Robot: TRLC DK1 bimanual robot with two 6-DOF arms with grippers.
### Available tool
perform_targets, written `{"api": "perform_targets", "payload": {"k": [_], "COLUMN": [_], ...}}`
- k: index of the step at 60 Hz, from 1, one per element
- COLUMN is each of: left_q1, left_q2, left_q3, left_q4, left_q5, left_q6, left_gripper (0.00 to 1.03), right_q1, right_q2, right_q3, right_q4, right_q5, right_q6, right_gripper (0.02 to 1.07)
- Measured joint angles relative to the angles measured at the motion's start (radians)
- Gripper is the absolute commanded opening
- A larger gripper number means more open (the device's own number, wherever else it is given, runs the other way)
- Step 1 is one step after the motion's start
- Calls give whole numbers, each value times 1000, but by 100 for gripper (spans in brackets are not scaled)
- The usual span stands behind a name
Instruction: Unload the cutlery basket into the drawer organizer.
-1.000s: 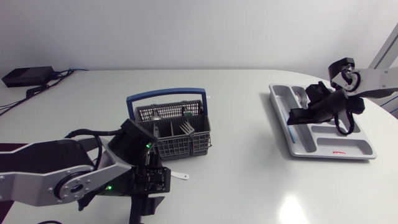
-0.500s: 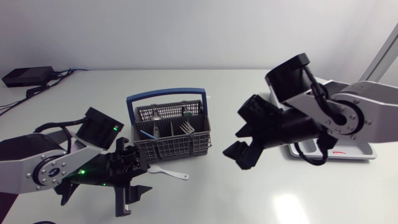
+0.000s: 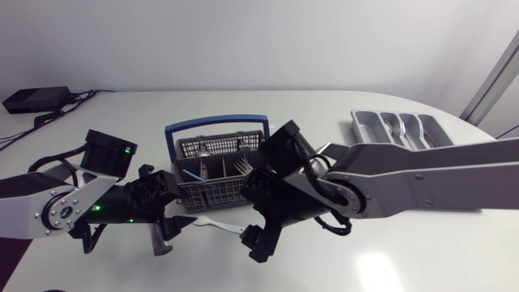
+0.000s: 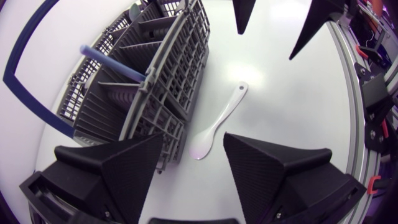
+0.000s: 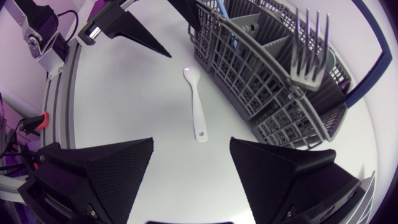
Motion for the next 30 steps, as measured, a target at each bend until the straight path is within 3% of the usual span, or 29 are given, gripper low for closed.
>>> {"api": "perform_targets", "payload": {"k": [30], "left_q1": [1], "left_q2": [200], "left_q3": [29], "left_q4": [199], "left_q5": [0], "left_q6": [-73], "left_gripper": [69], "right_q1": [115], "right_q2": [206], "right_q3": [89], "right_q4": [135], "right_q5": [117], "right_q6": [26], "right_gripper": [90]}}
